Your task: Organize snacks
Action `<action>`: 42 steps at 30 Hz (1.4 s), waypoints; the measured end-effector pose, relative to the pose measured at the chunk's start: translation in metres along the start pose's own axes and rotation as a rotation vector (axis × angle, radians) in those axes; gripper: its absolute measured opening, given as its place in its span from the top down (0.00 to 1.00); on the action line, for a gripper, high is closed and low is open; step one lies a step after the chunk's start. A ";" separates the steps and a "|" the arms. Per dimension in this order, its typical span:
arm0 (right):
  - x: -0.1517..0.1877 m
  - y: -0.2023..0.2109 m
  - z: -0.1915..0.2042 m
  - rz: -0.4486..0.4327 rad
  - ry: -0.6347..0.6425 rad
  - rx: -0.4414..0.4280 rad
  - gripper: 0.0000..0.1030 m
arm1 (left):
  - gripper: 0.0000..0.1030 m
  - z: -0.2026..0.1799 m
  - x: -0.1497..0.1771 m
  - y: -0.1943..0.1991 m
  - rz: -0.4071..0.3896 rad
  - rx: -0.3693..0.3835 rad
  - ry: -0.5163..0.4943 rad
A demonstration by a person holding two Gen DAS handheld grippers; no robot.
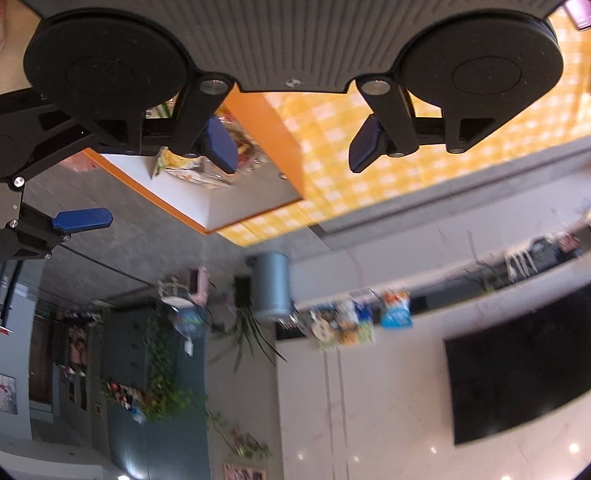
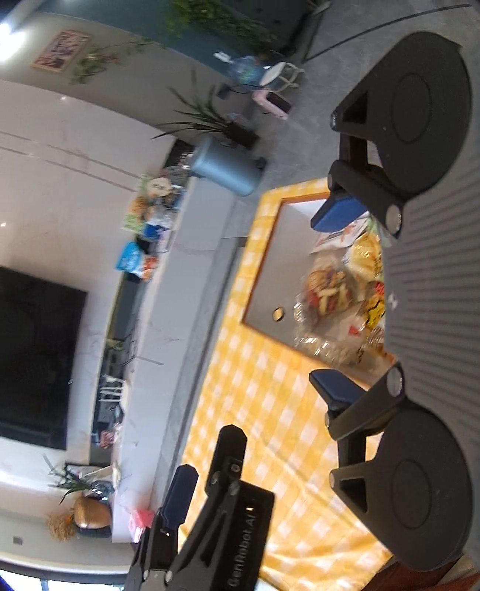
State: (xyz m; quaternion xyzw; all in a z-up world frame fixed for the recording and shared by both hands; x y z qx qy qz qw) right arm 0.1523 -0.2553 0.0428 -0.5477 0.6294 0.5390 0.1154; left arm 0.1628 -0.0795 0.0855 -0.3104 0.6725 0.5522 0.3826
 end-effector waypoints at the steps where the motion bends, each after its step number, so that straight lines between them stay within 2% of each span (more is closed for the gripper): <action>1: -0.003 0.005 0.005 -0.014 -0.001 -0.003 0.23 | 0.19 0.002 0.002 0.007 -0.016 -0.017 -0.001; 3: -0.008 0.014 0.016 -0.039 -0.005 -0.008 0.23 | 0.18 0.006 0.007 0.017 -0.046 -0.053 0.000; 5: -0.012 0.023 0.028 -0.060 0.002 -0.001 0.22 | 0.12 0.011 0.012 0.026 -0.071 -0.084 0.007; 8: -0.012 0.032 0.040 -0.082 -0.001 0.045 0.21 | 0.11 0.019 0.022 0.034 -0.103 -0.122 0.024; 10: -0.007 0.037 0.042 -0.090 -0.027 0.087 0.09 | 0.11 0.022 0.028 0.036 -0.125 -0.145 0.043; 13: 0.006 0.043 0.043 -0.090 -0.125 0.122 0.08 | 0.10 0.029 0.039 0.039 -0.135 -0.171 0.082; 17: 0.032 0.041 0.042 -0.060 -0.279 0.122 0.08 | 0.08 0.035 0.052 0.030 -0.085 -0.152 0.116; 20: 0.047 0.036 0.043 -0.027 -0.333 0.124 0.08 | 0.08 0.033 0.061 0.023 -0.051 -0.151 0.110; 28: 0.069 0.031 0.031 -0.007 -0.318 0.270 0.07 | 0.08 0.020 0.080 0.007 0.003 -0.142 0.069; 36: 0.100 0.007 0.033 0.073 -0.305 0.260 0.07 | 0.08 0.006 0.103 -0.019 0.089 -0.114 0.051; 42: 0.115 -0.006 0.028 0.107 -0.362 0.239 0.07 | 0.08 0.004 0.113 -0.033 0.140 -0.109 0.045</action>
Point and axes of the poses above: each gripper's, at about its wrist camera, not at the fingertips, and y roughly against the way its jaws point, z to its left, x to its underside, the point moved 6 cm from there along -y, roughly the way its jaws point, and after that the axes turned 12 degrees about y, right-handed, at the moved point
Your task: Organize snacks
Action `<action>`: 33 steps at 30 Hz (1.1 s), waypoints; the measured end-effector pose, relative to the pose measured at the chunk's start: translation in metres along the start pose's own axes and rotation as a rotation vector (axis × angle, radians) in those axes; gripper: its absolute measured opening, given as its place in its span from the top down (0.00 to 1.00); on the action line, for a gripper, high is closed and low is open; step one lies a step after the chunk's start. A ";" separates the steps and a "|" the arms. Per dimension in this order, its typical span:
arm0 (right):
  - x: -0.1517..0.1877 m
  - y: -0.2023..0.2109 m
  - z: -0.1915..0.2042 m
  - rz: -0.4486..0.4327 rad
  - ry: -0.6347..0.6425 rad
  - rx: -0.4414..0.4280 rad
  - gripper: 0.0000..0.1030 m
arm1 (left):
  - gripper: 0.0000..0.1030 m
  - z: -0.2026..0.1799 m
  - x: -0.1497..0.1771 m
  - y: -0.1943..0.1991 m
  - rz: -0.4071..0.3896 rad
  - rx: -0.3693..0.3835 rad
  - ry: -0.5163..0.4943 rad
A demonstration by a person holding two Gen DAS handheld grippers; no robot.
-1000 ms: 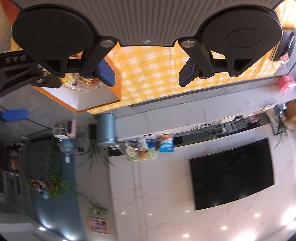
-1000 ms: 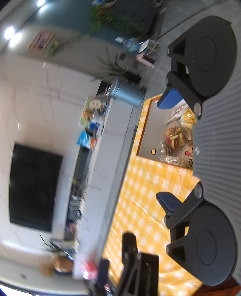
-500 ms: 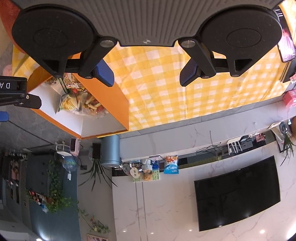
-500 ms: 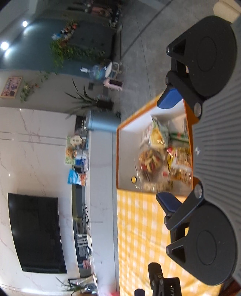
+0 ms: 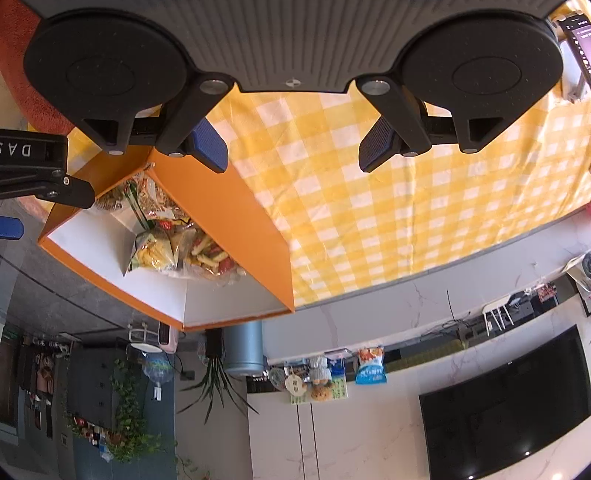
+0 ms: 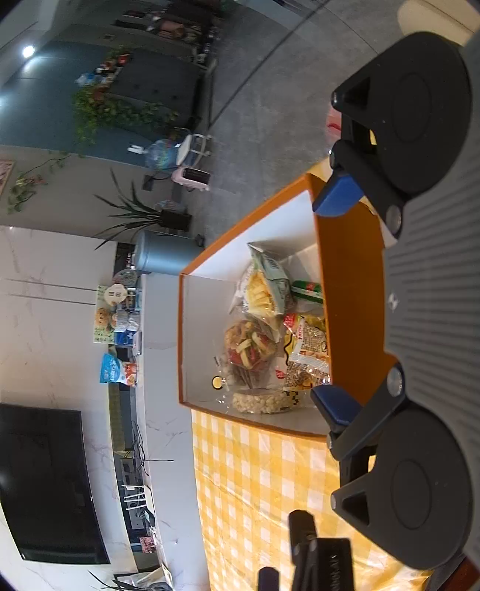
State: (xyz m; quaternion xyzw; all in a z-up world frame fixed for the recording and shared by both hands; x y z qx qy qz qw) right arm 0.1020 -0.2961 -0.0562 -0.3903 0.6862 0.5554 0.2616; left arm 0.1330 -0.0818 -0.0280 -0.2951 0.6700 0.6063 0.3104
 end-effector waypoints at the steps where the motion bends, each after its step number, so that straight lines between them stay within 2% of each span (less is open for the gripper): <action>1: 0.001 -0.002 0.000 0.005 -0.009 -0.008 0.07 | 0.08 0.000 0.001 -0.001 0.005 0.002 0.001; 12: -0.002 -0.002 0.012 0.005 -0.023 -0.048 0.07 | 0.08 0.012 -0.001 0.004 0.004 -0.003 0.034; 33: -0.004 0.006 0.025 0.001 -0.006 -0.071 0.07 | 0.08 0.016 -0.002 0.012 0.005 -0.002 0.041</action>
Point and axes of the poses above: each gripper's, at about its wrist camera, not at the fingertips, and y roughly against the way its jaws point, z to its left, x to its underside, the point moved 6 cm from there along -y, roughly the way its jaws point, and after that the axes turned 12 degrees about y, right-handed, at the moved point
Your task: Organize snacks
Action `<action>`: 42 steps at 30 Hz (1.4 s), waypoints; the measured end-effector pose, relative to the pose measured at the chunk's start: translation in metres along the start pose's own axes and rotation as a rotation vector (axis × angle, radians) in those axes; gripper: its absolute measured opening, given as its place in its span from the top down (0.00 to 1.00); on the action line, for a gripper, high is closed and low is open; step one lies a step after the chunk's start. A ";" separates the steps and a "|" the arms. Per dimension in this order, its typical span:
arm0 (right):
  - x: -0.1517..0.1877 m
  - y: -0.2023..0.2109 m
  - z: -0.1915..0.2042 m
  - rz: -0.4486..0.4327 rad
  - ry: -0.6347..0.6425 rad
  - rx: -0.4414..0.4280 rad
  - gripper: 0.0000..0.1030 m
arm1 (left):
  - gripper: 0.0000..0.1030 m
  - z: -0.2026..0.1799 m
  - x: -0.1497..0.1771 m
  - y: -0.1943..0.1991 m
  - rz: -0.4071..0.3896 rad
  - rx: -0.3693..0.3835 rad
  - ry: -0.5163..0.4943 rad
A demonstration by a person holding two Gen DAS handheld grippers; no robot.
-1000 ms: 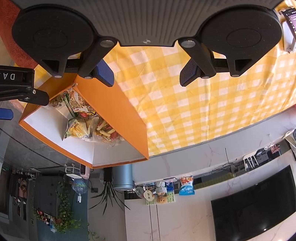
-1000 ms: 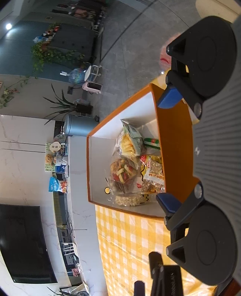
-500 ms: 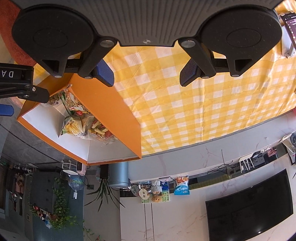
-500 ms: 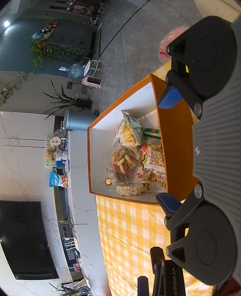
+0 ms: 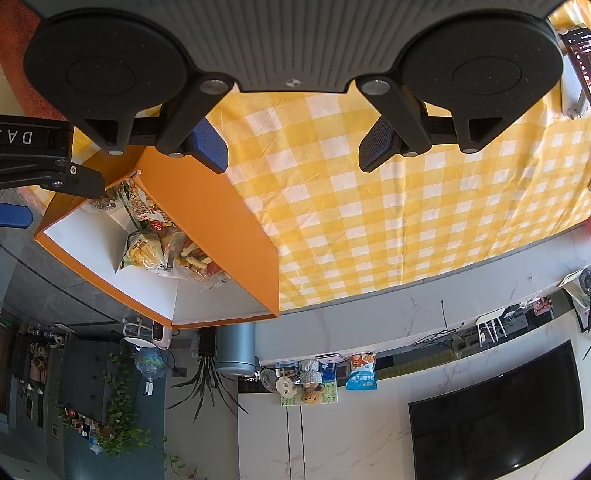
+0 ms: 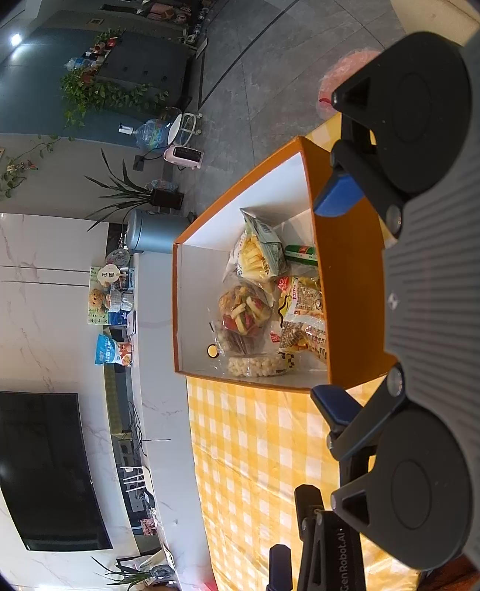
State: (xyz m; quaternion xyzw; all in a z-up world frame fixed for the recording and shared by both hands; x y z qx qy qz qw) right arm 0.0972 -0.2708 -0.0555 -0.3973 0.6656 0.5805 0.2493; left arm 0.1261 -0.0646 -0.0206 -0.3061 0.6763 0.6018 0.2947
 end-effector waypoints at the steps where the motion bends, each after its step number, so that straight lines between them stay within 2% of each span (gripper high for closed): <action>1: 0.000 0.000 0.000 0.000 0.000 0.001 0.07 | 0.08 0.000 0.000 -0.001 0.000 0.001 0.000; 29: 0.005 -0.001 -0.001 0.023 -0.005 0.002 0.07 | 0.08 0.001 -0.001 -0.002 0.003 0.005 0.009; 42: -0.003 -0.003 0.016 0.005 0.020 -0.029 0.07 | 0.09 0.006 -0.001 -0.005 0.007 0.001 0.026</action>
Point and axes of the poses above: each gripper's, at about its wrist camera, not at the fingertips, and y roughly against the way its jaws point, z to its left, x to its underside, the point moved 6 cm from there along -y, roughly the way its jaws point, and after that the axes turned 12 degrees about y, right-handed, at the moved point
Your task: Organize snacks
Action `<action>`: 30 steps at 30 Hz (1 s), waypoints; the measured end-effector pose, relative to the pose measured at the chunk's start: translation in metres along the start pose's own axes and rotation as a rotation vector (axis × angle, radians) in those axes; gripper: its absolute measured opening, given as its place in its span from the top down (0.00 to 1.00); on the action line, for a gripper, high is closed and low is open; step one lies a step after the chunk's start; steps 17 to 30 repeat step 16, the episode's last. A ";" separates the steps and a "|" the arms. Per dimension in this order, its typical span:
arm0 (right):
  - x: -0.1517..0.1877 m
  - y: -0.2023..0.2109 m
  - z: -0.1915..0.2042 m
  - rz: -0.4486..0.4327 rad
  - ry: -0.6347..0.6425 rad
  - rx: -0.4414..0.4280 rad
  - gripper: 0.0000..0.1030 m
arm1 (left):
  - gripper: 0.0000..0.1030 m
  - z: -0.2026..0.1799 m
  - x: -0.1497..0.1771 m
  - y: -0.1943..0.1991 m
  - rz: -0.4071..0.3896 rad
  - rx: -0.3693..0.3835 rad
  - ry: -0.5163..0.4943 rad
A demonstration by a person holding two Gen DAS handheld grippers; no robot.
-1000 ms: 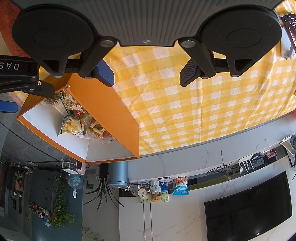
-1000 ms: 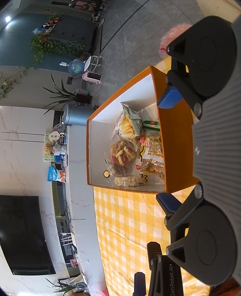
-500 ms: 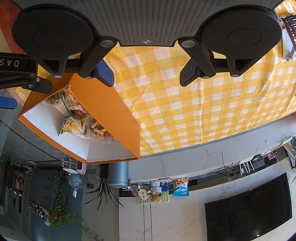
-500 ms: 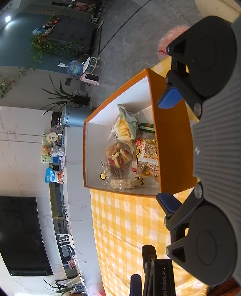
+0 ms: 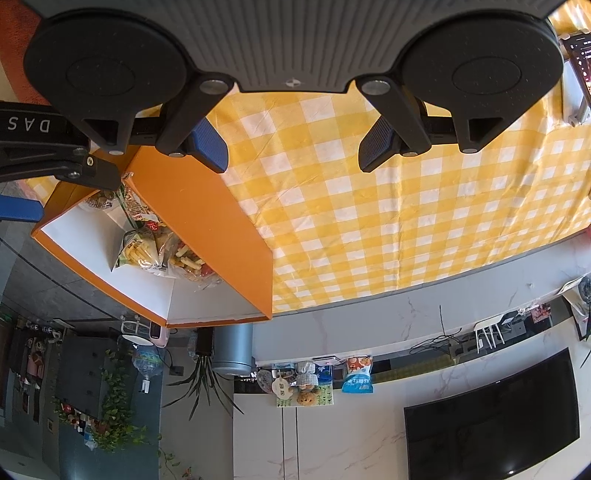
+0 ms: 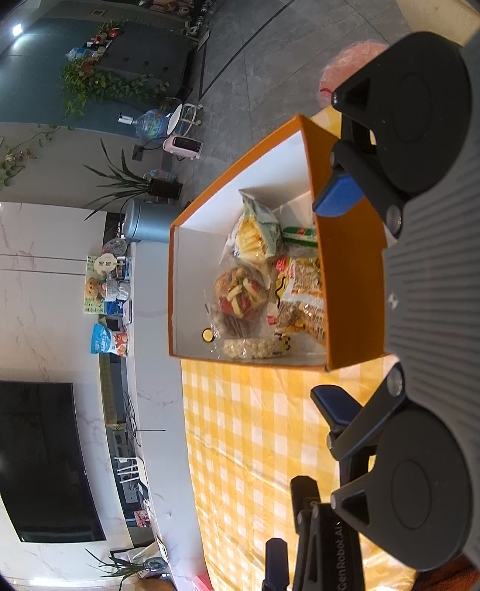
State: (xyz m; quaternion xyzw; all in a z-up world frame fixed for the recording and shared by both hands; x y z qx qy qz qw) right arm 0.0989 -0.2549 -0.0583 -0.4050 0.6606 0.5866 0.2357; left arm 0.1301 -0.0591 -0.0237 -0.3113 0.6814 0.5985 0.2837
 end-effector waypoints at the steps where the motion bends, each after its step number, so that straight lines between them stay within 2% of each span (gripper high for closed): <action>1: -0.001 0.000 0.001 -0.003 0.001 -0.001 0.07 | 0.09 0.000 0.000 -0.001 0.001 0.001 0.001; 30: 0.002 0.000 -0.002 0.013 -0.001 0.014 0.07 | 0.09 -0.002 0.002 0.000 -0.007 0.012 0.002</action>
Point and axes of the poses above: each gripper's, at about its wrist camera, not at the fingertips, and y roughly against the way its jaws point, z to its left, x to its underside, the point moved 6 cm from there along -y, roughly the way its jaws point, and after that the axes turned 12 degrees about y, right-handed, at the moved point
